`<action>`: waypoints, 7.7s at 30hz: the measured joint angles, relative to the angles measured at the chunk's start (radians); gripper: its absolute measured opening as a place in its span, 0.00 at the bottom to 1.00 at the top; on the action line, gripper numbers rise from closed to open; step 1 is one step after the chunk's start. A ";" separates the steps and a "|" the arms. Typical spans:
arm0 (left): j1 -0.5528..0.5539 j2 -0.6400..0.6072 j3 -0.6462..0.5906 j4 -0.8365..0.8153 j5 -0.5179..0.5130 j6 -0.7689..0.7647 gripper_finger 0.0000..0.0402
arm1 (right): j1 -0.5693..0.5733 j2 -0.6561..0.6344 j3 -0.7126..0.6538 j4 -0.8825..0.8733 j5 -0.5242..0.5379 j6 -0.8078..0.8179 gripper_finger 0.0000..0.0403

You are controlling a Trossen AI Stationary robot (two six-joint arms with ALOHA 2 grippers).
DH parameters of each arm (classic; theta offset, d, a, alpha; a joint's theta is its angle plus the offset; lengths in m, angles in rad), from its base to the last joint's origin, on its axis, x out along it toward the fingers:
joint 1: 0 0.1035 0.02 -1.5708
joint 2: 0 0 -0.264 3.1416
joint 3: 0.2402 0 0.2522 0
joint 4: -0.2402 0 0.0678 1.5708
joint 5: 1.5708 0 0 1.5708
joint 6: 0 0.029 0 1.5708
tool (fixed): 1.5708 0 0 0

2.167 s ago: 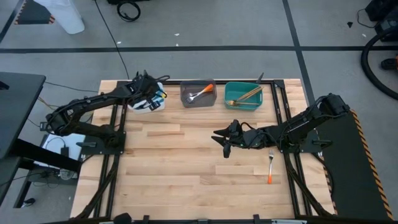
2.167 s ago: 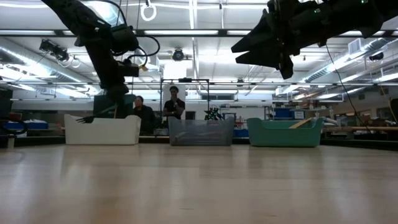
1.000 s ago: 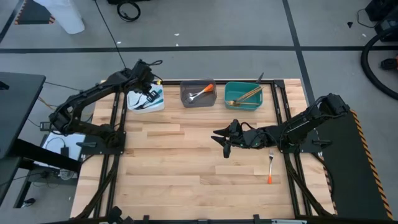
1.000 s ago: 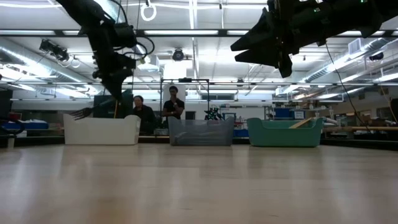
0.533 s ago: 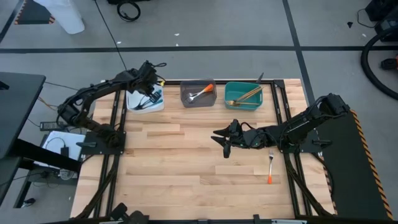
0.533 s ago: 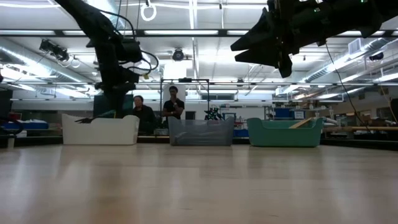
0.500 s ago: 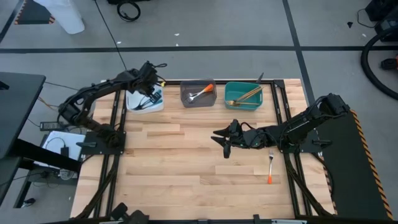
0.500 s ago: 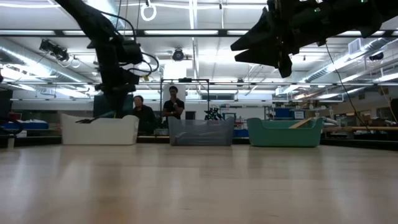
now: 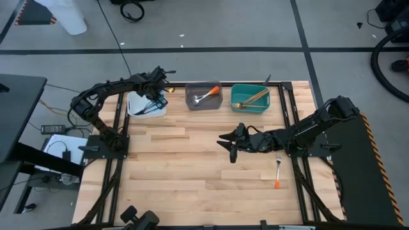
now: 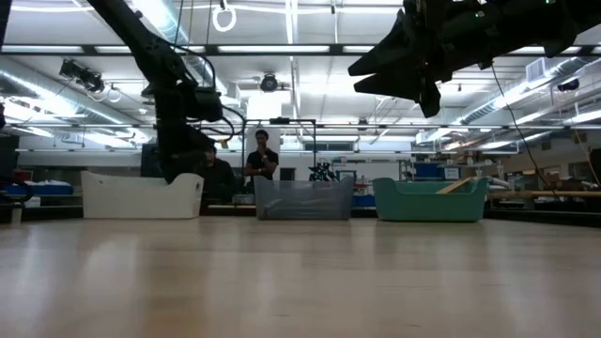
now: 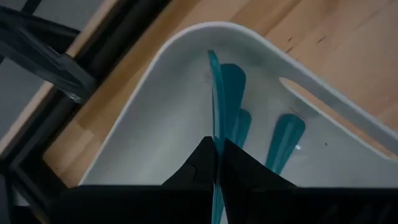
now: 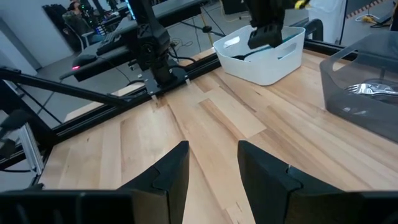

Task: Sort silverware by color (type)
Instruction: Put the blue fork into the white bin, then put the orange fork into the black bin

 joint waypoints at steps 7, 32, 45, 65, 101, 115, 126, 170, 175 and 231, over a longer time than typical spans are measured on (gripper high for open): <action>0.000 0.077 0.001 0.026 0.005 0.008 0.04 | 0.000 0.000 0.000 0.000 -0.011 0.000 0.36; -0.002 0.078 -0.001 0.030 0.018 -0.003 0.34 | 0.001 0.000 0.000 0.002 -0.024 0.000 0.36; -0.008 0.077 -0.001 0.013 0.018 -0.028 0.51 | 0.001 0.000 0.000 0.009 -0.025 0.000 0.36; -0.008 0.076 0.163 -0.237 0.023 -0.001 0.52 | 0.001 0.000 0.000 0.008 -0.025 0.000 0.36; -0.165 -0.345 0.324 -0.430 0.027 -0.018 0.52 | 0.014 0.000 0.000 0.000 -0.050 0.008 0.36; -0.365 -0.566 0.324 -0.218 0.027 -0.053 0.52 | 0.014 0.000 0.000 0.001 -0.045 0.007 0.36; -0.475 -0.660 0.324 0.020 0.027 -0.029 0.52 | 0.013 0.000 0.000 0.001 -0.043 0.001 0.36; -0.883 -0.689 -0.021 0.449 -0.036 -0.070 0.52 | -0.013 -0.306 0.335 -0.928 -0.106 0.198 0.33; -0.913 -0.689 -0.134 0.579 -0.035 -0.051 0.52 | -0.018 -0.293 0.433 -1.102 -0.126 0.281 0.33; -0.926 -0.688 -0.247 0.746 -0.037 0.141 0.52 | 0.090 -0.001 0.261 -1.747 -0.830 1.010 0.31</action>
